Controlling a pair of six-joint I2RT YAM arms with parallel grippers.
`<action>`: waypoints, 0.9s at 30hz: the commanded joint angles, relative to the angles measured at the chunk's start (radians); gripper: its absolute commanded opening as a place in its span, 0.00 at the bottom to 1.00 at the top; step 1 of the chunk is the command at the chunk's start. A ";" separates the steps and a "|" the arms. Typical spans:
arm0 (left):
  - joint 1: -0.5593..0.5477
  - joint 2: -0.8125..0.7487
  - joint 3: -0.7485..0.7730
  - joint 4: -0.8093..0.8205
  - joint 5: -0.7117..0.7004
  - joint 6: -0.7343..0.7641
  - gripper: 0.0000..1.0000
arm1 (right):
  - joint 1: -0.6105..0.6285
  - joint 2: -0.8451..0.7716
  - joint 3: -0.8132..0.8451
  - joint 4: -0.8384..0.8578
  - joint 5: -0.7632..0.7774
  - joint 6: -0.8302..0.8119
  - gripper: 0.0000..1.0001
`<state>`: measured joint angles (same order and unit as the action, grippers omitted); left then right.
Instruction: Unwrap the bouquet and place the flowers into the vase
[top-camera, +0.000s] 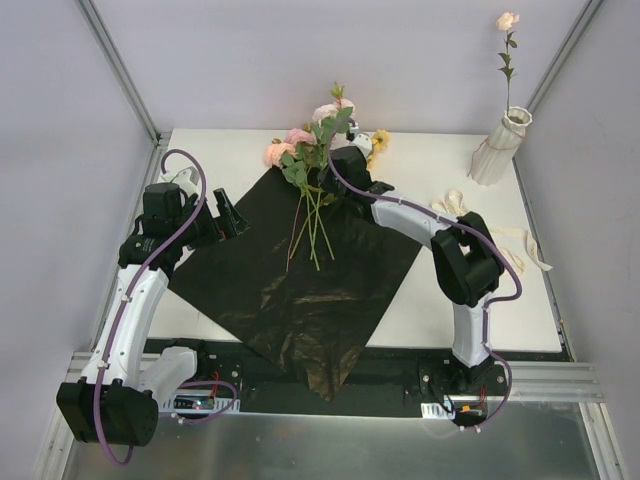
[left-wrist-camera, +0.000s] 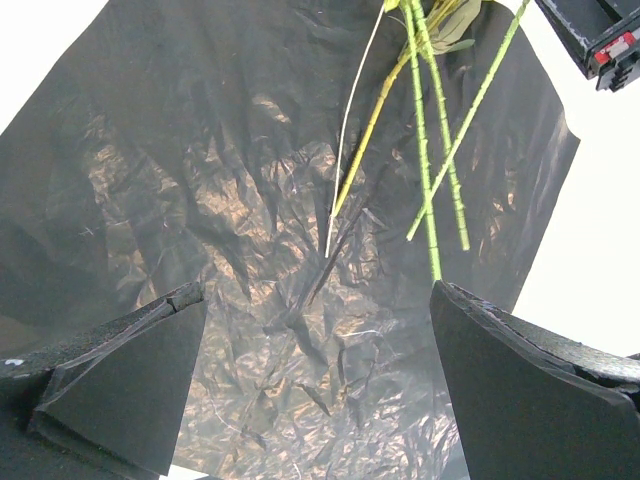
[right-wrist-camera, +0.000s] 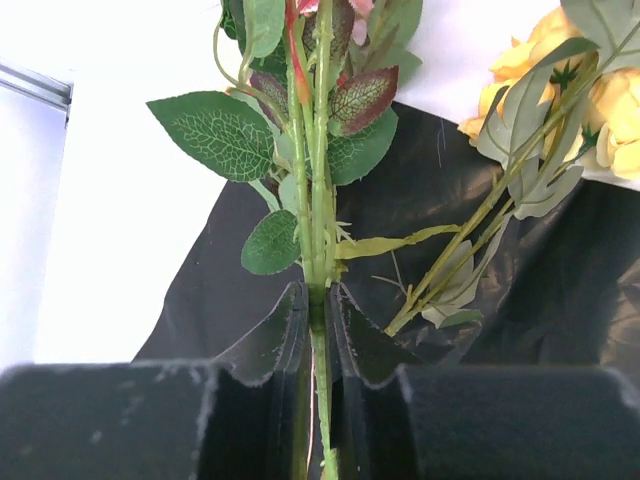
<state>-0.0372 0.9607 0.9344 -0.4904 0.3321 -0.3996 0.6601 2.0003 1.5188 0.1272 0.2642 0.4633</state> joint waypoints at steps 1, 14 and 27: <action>0.003 -0.022 0.009 0.029 0.004 0.022 0.99 | 0.029 -0.087 -0.060 0.187 0.073 -0.162 0.00; 0.003 -0.022 0.011 0.029 0.004 0.025 0.99 | 0.067 -0.224 -0.224 0.607 0.096 -0.483 0.00; -0.007 -0.036 0.009 0.029 -0.002 0.028 0.99 | -0.040 -0.392 -0.223 0.764 0.018 -0.695 0.00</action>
<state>-0.0383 0.9466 0.9344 -0.4904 0.3321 -0.3992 0.6731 1.6985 1.2716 0.7654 0.3111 -0.1383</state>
